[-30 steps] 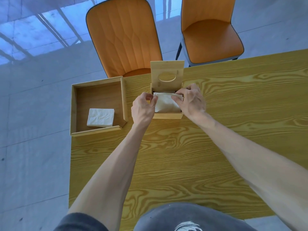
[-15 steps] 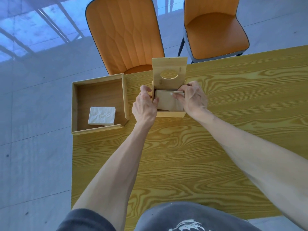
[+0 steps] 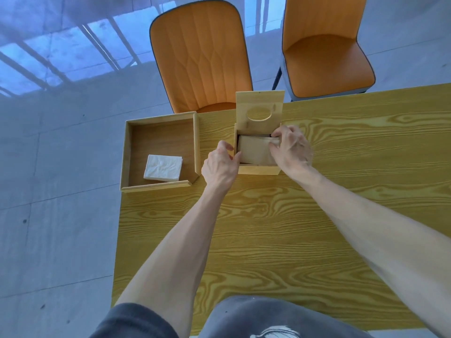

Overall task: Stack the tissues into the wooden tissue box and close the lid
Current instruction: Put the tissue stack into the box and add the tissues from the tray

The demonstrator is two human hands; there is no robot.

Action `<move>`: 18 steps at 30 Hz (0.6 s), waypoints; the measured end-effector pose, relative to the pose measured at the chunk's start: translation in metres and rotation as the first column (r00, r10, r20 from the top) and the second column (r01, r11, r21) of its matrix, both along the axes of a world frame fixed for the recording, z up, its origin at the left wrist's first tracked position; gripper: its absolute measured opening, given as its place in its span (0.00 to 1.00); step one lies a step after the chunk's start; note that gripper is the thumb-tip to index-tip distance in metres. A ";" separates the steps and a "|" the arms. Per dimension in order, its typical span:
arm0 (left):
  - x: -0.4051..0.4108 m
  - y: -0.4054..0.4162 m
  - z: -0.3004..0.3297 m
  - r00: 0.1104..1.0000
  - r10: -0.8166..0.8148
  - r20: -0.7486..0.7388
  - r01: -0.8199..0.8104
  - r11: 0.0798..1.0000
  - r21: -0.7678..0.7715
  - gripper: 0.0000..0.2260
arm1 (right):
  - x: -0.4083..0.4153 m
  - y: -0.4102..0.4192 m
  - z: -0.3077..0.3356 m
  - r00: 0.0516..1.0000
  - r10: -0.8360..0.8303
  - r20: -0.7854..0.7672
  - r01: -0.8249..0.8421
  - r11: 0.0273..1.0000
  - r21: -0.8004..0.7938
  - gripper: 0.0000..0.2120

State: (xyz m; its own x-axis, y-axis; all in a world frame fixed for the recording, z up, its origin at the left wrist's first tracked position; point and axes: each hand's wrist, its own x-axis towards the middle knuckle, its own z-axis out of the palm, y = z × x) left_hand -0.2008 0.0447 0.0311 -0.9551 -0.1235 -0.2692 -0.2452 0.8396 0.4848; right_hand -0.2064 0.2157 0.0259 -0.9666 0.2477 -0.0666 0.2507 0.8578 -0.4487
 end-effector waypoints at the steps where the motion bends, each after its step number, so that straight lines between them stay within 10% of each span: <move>1: 0.003 -0.004 0.002 1.000 -0.007 0.001 0.007 1.000 0.004 0.16 | 0.002 0.000 0.002 1.000 -0.001 0.008 0.001 1.000 -0.017 0.11; 11: 0.021 -0.095 0.016 0.996 0.083 0.025 -0.081 0.995 -0.062 0.14 | 0.020 -0.059 0.031 0.960 0.003 -0.281 -0.065 0.975 -0.211 0.09; 18: 0.019 -0.153 0.015 0.974 0.227 0.021 -0.226 0.973 -0.048 0.16 | 0.010 -0.138 0.034 0.987 0.146 0.073 -0.072 0.794 -0.604 0.10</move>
State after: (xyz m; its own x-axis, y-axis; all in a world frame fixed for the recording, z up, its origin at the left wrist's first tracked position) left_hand -0.1818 -0.1085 0.0458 -0.8937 -0.3484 -0.2828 -0.4435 0.7815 0.4388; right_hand -0.1965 0.0777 0.0596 -0.9618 0.0166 -0.2734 0.2510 0.4528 -0.8555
